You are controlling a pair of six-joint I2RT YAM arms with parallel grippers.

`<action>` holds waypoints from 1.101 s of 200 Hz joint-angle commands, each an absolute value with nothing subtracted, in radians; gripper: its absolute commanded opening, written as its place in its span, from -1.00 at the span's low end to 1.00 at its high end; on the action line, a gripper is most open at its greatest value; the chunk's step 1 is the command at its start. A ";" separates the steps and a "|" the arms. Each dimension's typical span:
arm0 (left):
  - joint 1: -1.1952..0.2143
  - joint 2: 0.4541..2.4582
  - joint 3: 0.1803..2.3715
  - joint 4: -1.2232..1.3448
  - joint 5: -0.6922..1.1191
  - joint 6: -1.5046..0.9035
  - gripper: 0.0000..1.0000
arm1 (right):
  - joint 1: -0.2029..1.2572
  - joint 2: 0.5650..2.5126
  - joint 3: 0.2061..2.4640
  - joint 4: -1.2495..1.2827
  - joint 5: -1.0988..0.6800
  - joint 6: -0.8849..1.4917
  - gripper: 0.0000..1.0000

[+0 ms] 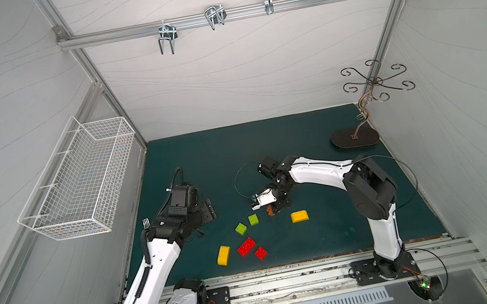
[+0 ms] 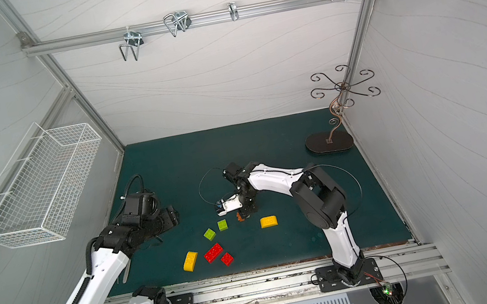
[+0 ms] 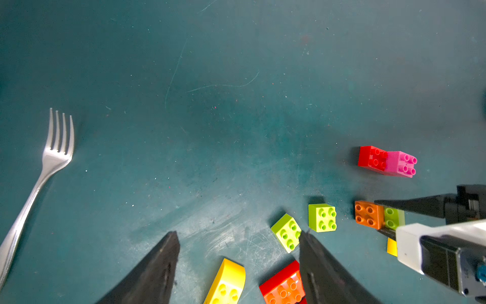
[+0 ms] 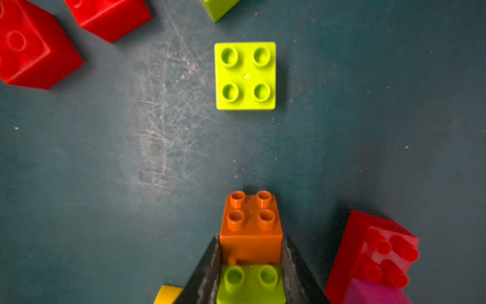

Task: Assemble the letter s with lego
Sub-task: Adjust the lego brick at the center of the board, then pick up the lego brick from the center of the board.

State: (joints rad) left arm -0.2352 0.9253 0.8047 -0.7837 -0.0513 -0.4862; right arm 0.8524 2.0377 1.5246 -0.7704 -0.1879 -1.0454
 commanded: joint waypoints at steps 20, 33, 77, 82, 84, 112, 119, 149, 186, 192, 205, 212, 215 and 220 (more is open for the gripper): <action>-0.229 0.917 0.816 -0.750 -0.052 -0.489 0.50 | 0.838 1.956 1.435 -0.779 -0.219 -0.987 -0.36; -0.229 0.917 0.816 -0.749 -0.051 -0.489 0.50 | 0.838 1.939 1.403 -0.775 -0.217 -0.971 -0.32; -0.227 0.917 0.816 -0.748 -0.048 -0.489 0.50 | 0.843 1.875 1.325 -0.750 -0.206 -0.943 -0.09; -0.227 0.917 0.816 -0.748 -0.049 -0.490 0.50 | 0.845 1.870 1.326 -0.750 -0.200 -0.943 -0.04; -0.227 0.917 0.816 -0.749 -0.048 -0.489 0.50 | 0.846 1.868 1.327 -0.750 -0.198 -0.943 -0.02; -0.227 0.914 0.815 -0.749 -0.049 -0.489 0.50 | 0.866 1.864 1.375 -0.781 -0.173 -0.948 0.16; -0.226 0.914 0.815 -0.749 -0.051 -0.489 0.50 | 0.871 1.871 1.390 -0.791 -0.170 -0.949 0.18; -0.225 0.911 0.815 -0.750 -0.051 -0.489 0.50 | 0.883 1.895 1.427 -0.830 -0.146 -0.960 0.23; -0.226 0.910 0.815 -0.749 -0.048 -0.489 0.50 | 0.898 1.914 1.448 -0.906 -0.087 -0.987 0.23; -0.226 0.910 0.815 -0.749 -0.048 -0.489 0.50 | 0.900 1.918 1.452 -0.920 -0.079 -0.991 0.23; -0.225 0.910 0.815 -0.749 -0.048 -0.489 0.50 | 0.903 1.921 1.458 -0.939 -0.070 -0.998 0.23; -0.225 0.910 0.815 -0.749 -0.048 -0.490 0.50 | 0.904 1.925 1.461 -0.947 -0.059 -1.004 0.23; -0.225 0.910 0.815 -0.749 -0.048 -0.491 0.50 | 0.906 1.927 1.464 -0.950 -0.054 -1.005 0.24; -0.225 0.910 0.815 -0.748 -0.048 -0.491 0.50 | 0.909 1.931 1.467 -0.955 -0.043 -1.008 0.24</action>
State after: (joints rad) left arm -0.2291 0.9222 0.8047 -0.7792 -0.0490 -0.4862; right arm 0.8959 1.9087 1.4410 -0.8696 -0.0868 -0.9787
